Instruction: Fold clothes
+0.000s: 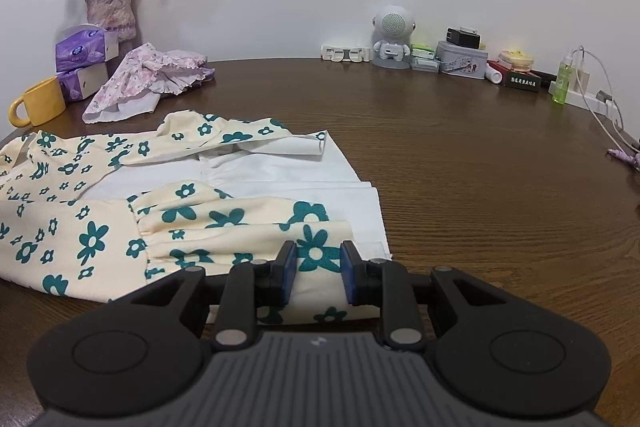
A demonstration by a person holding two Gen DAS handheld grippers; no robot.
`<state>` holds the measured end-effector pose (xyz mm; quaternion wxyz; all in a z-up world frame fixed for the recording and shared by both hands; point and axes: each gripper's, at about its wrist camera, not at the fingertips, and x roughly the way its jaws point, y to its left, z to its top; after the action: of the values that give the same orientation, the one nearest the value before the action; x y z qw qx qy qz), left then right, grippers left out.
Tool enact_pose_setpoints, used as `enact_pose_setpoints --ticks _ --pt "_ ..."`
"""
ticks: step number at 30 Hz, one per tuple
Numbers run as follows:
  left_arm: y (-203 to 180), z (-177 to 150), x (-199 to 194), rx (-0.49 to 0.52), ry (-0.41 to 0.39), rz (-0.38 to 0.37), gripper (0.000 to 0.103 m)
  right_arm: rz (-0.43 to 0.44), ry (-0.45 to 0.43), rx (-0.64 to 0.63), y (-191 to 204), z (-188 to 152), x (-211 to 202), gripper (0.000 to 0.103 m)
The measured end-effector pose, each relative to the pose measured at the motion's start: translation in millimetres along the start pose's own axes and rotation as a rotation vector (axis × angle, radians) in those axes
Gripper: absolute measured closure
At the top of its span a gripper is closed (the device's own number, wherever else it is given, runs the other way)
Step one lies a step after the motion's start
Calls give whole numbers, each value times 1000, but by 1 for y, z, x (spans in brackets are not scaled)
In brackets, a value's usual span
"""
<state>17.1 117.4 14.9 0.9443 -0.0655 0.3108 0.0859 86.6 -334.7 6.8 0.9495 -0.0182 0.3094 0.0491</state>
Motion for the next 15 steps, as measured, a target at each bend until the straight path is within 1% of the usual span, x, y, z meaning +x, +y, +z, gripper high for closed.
enact_pose_setpoints --ticks 2,4,5,6,8,9,10,12,15 --pt "-2 0 -1 9 2 0 24 -7 0 -10 2 0 -1 79" --pt "2 4 -5 -10 10 -25 23 7 -7 -3 1 4 -6 70" --pt "5 7 -8 -25 12 -50 22 16 -12 1 0 7 -9 54" --pt "8 11 -11 -41 13 -77 19 25 -16 6 -1 9 -13 48" --pt "14 23 -19 -56 2 -130 18 42 -25 15 -3 14 -19 45" --pt "16 31 -23 -52 -12 -146 17 51 -29 19 -4 16 -22 41" --pt "17 39 -26 -46 -28 -161 15 59 -33 24 -5 18 -25 39" --pt "16 59 -30 -16 -54 -177 14 86 -42 2 -5 31 -29 36" --pt "7 88 -29 55 -48 -207 11 117 -47 -72 2 57 -32 34"
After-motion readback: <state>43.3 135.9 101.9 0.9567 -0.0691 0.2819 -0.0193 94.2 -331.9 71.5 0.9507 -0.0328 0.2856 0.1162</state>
